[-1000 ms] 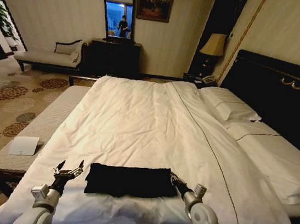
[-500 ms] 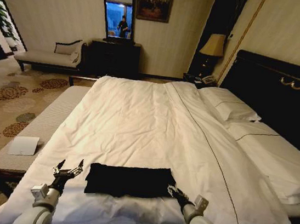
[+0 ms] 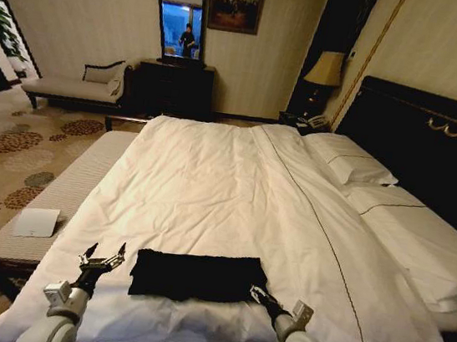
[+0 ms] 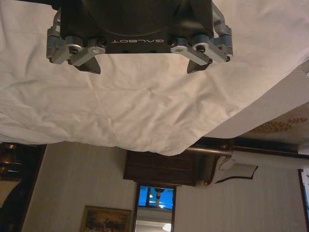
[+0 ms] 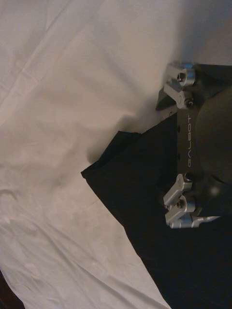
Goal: Fold the clothes on the bed.
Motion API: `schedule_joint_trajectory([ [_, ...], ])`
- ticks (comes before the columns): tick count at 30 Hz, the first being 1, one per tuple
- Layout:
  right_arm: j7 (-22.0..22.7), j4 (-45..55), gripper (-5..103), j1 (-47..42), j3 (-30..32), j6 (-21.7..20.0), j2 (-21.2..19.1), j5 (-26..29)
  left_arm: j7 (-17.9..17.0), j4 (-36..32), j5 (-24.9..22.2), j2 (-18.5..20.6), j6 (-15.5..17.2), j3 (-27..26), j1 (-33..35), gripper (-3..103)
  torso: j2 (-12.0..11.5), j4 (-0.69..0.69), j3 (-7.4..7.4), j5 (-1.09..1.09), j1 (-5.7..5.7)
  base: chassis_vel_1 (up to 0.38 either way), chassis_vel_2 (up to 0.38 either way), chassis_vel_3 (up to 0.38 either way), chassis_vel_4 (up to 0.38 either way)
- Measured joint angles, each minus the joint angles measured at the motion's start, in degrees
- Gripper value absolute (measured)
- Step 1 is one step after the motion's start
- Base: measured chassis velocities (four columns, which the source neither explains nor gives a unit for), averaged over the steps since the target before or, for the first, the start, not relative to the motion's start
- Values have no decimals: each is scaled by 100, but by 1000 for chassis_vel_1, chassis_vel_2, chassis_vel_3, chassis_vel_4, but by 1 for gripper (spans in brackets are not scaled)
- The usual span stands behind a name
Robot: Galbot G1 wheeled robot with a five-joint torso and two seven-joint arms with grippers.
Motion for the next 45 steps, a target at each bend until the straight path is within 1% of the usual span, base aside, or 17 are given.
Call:
schedule_joint_trajectory([
  [2, -68, -78, 72, 35, -3, 49, 66, -13, 0, -21, -5, 15, -6, 0, 23, 100, 0, 0, 0, 0, 0, 0, 0, 0, 0],
  [4, -90, -99, 72, 46, -2, 62, 84, -16, 0, -26, -9, 19, -8, 0, 30, 100, 0, 0, 0, 0, 0, 0, 0, 0, 0],
  [7, -211, -176, 56, 86, 10, 103, 137, -60, 0, -63, -41, 52, -10, -15, 42, 100, -1, 0, 0, 1, 0, 0, 0, 0, 0],
  [8, -211, -176, 56, 86, 10, 103, 137, -60, 0, -63, -41, 52, -10, -15, 42, 100, -1, 0, 0, 1, 0, 0, 0, 0, 0],
  [11, -313, -214, 39, 111, 10, 116, 156, -113, -3, -102, -76, 79, -10, -35, 45, 100, -1, 0, 0, 1, 0, 0, 0, 0, 0],
  [13, -335, -215, 39, 112, 10, 117, 156, -121, -3, -108, -82, 82, -10, -37, 46, 100, -1, 0, 0, 1, 0, 0, 0, 0, 0],
  [16, -496, -210, 23, 113, 6, 125, 127, -178, -4, -128, -111, 87, -10, -55, 56, 100, -1, 0, 0, 2, 0, 0, 0, 0, 0],
  [18, -518, -203, 23, 113, 6, 128, 117, -188, -4, -130, -117, 88, -11, -59, 57, 100, -1, 1, 0, 2, 0, 0, 0, 0, 0],
  [21, -680, -128, 7, 98, 22, 169, 2, -304, -7, -132, -161, 98, -15, -86, 40, 100, -1, 1, 0, 2, 0, 0, 0, 0, 0],
  [22, -720, -95, 3, 78, 37, 206, -38, -359, -8, -132, -174, 104, -15, -93, 23, 100, -1, 1, 0, 1, 0, 0, 0, 0, 0],
  [29, -714, 284, 2, -137, 224, 247, -299, -299, -18, -113, -243, 161, 19, -133, -142, 100, -1, 2, 0, 2, 0, 0, 0, 0, 0],
  [33, -654, 697, 2, -382, 562, 247, -668, -183, -50, -3, -340, 282, 153, -205, -438, 100, -1, 0, 0, 1, 0, 0, 0, 0, 0],
  [35, -640, 763, 2, -421, 652, 247, -755, -148, -76, 48, -373, 311, 194, -235, -516, 100, -1, 0, 0, 0, 0, 0, 0, 0, 0],
  [37, -620, 854, 2, -457, 890, 247, -1020, -26, -138, 189, -427, 350, 303, -354, -659, 100, -1, -1, 0, 1, 1, 0, 0, 0, 0],
  [40, -627, 843, 2, -442, 1054, 262, -1227, 35, -184, 279, -462, 360, 356, -452, -718, 100, -1, 0, 0, 1, 0, 0, 0, 0, 0],
  [41, -662, 744, 2, -433, 1237, 303, -1443, 81, -212, 383, -540, 374, 397, -580, -804, 100, -1, 2, 0, -1, 0, 0, 0, 0, 0],
  [45, -734, 487, 2, -406, 1456, 389, -1700, -19, -325, 601, -764, 435, 546, -911, -1000, 100, -1, 0, 0, 1, 1, 0, 0, 0, 0],
])
